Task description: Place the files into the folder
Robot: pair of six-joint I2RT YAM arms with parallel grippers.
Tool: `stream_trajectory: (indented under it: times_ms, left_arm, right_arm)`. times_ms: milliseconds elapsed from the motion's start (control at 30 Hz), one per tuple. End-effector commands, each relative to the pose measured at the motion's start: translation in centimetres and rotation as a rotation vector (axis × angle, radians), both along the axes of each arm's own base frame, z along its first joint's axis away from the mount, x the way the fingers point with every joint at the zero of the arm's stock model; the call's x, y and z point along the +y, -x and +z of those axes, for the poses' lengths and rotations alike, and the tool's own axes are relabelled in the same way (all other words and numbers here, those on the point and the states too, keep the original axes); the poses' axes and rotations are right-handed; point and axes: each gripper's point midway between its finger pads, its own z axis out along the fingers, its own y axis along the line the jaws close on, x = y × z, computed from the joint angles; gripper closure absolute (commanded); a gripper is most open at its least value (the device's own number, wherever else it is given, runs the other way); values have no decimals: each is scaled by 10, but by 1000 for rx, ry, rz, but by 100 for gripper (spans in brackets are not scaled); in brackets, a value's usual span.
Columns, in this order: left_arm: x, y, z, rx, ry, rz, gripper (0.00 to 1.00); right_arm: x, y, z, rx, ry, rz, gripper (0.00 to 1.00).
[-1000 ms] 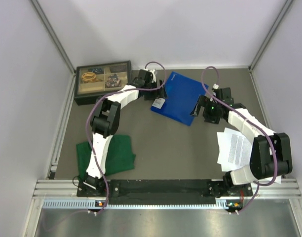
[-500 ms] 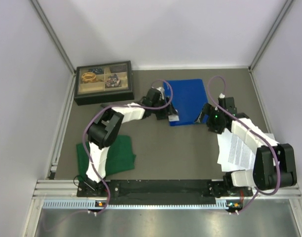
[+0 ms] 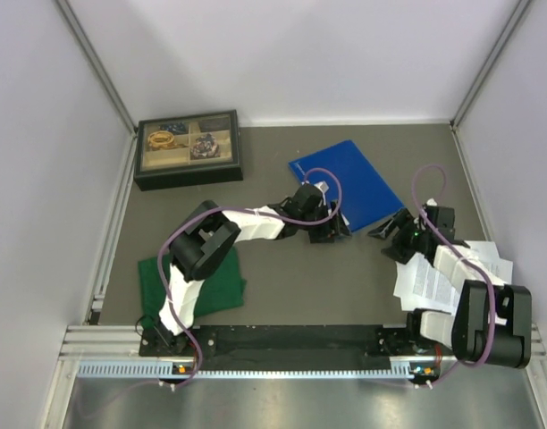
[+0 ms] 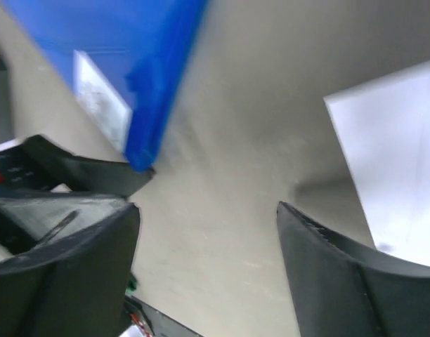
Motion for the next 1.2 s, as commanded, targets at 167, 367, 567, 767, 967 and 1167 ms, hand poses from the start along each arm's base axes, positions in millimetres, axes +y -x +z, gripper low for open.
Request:
stream_trajectory:
  times_ms: [167, 367, 567, 767, 967, 1167]
  left_arm:
    - [24, -42, 48, -222, -97, -17, 30]
    - [23, -89, 65, -234, 37, 25, 37]
    - [23, -117, 48, -226, 52, 73, 40]
    - [33, -122, 20, -205, 25, 103, 41]
    - [39, -116, 4, -164, 10, 103, 43]
    - [43, -108, -3, -140, 9, 108, 43]
  right_arm:
    - [2, -50, 32, -216, -134, 69, 37]
    - [2, -63, 29, -209, -153, 72, 41]
    - [8, -69, 30, -251, -195, 95, 52]
    - [21, -73, 24, -235, -186, 131, 55]
    - [29, -76, 18, -233, -249, 130, 63]
    - [29, -75, 7, -199, -276, 112, 60]
